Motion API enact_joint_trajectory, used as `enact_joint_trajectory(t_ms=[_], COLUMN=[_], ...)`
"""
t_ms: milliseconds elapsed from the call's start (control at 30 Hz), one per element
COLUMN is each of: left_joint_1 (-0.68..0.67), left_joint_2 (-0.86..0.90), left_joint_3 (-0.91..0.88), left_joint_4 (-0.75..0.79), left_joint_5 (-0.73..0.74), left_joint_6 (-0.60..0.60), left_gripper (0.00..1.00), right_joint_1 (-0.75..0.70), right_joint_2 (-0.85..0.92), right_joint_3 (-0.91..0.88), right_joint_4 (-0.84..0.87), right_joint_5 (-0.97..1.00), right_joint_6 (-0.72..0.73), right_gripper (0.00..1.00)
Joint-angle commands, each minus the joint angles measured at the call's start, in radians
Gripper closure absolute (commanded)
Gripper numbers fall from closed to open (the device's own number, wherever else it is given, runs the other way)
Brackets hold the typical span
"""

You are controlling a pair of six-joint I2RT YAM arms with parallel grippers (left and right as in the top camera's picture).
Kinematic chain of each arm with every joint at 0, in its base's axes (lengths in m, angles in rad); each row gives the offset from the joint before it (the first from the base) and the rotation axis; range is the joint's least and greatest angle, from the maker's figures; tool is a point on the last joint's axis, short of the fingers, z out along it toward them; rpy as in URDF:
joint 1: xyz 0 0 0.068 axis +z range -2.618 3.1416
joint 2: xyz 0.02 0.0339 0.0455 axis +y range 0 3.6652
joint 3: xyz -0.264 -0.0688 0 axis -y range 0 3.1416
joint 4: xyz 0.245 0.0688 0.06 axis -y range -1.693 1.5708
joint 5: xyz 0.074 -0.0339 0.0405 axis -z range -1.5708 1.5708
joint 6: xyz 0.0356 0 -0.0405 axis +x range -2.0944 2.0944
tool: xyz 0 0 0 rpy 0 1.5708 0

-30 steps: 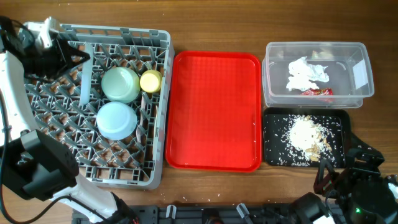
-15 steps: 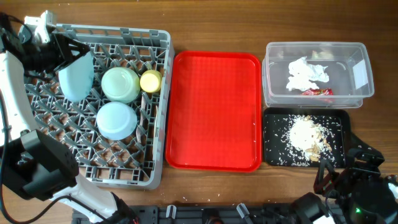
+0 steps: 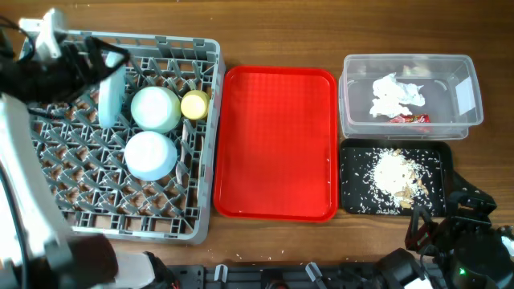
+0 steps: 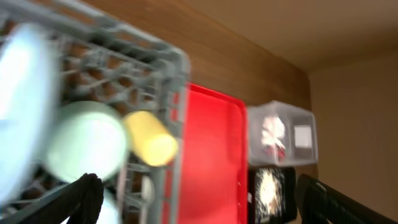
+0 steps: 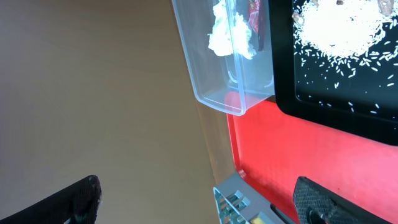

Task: Sort waste into correct bins and load items into the dishwasher rack

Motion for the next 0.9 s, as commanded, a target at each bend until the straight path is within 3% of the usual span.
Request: enact_joint_trajectory(t_ms=[0,200,533,867], left_joint_1=[-0.121,-0.289,-0.513,-0.549], left_joint_2=[-0.108,-0.124,-0.113,-0.113], left_joint_3=[0.004,0.003,0.003,0.003], left_joint_4=[-0.045,-0.127,-0.084,-0.062], left_joint_5=[-0.066,-0.122,-0.143,-0.159], left_joint_6=[-0.005,-0.005,-0.004,-0.004], left_gripper=[0.0,0.0,0.0,0.0], right_joint_1=[-0.001,-0.001,-0.001,-0.001], right_joint_2=[-0.011,-0.011,-0.011,-0.011], right_joint_3=[-0.002,-0.002,-0.002,-0.003], right_joint_4=[0.0,0.0,0.0,-0.001], right_joint_5=[0.013,0.014,0.013,0.013], right_joint_6=[0.007,0.007,0.007,0.007], right_gripper=[0.0,0.0,0.0,0.0])
